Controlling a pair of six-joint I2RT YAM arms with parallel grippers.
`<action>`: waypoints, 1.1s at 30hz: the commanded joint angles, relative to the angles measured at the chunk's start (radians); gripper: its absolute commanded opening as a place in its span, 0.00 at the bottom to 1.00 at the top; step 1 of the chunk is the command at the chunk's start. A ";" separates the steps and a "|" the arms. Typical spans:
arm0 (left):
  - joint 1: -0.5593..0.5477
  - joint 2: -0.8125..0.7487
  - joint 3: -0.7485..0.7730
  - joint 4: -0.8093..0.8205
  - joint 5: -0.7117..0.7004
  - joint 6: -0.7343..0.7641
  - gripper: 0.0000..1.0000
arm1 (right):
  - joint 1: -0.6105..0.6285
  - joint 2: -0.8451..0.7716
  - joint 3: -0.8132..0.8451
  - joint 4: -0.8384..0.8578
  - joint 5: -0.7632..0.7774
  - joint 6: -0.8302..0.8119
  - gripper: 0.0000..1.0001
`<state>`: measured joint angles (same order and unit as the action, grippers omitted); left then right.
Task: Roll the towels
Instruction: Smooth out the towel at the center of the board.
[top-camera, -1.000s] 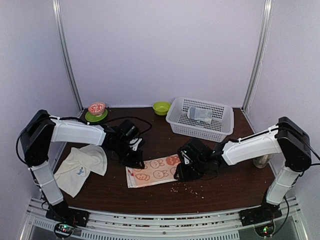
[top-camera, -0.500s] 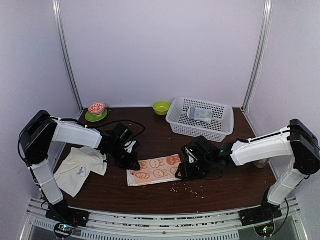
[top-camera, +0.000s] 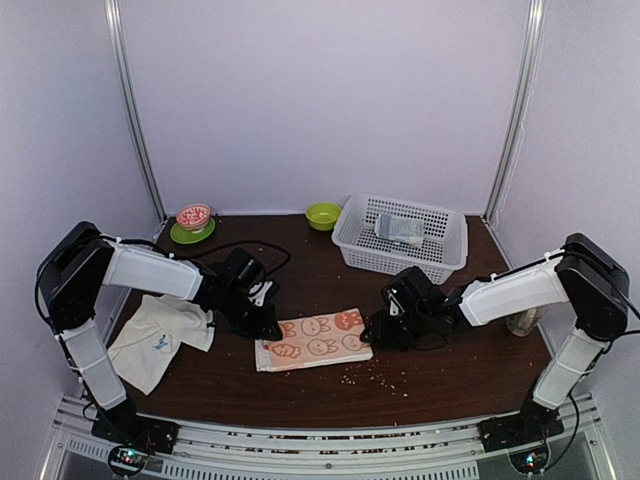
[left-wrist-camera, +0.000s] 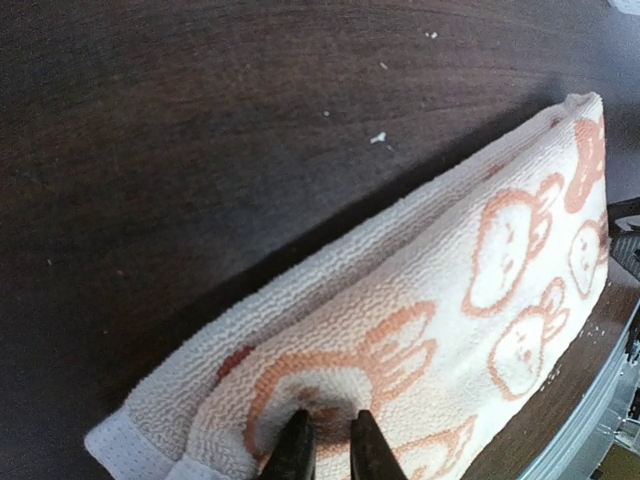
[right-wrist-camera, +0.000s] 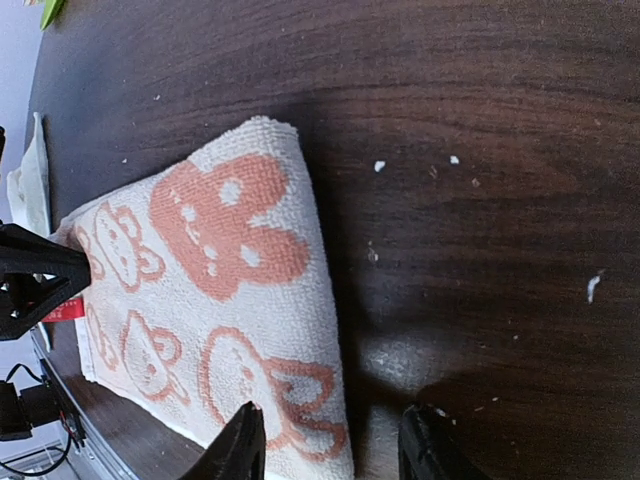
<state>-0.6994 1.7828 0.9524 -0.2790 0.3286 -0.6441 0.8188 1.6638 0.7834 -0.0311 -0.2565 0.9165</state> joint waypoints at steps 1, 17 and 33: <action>-0.009 0.049 -0.051 -0.035 -0.058 0.008 0.15 | -0.005 0.053 0.003 0.045 -0.037 0.047 0.42; -0.130 0.056 0.019 -0.034 -0.020 -0.023 0.15 | -0.094 -0.137 -0.064 -0.239 0.092 -0.122 0.00; -0.215 0.093 0.274 -0.080 0.032 -0.024 0.39 | -0.101 -0.299 -0.054 -0.462 0.262 -0.324 0.00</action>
<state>-0.9199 1.8862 1.1900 -0.3431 0.3321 -0.6819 0.7197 1.3315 0.7338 -0.4911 -0.0456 0.6399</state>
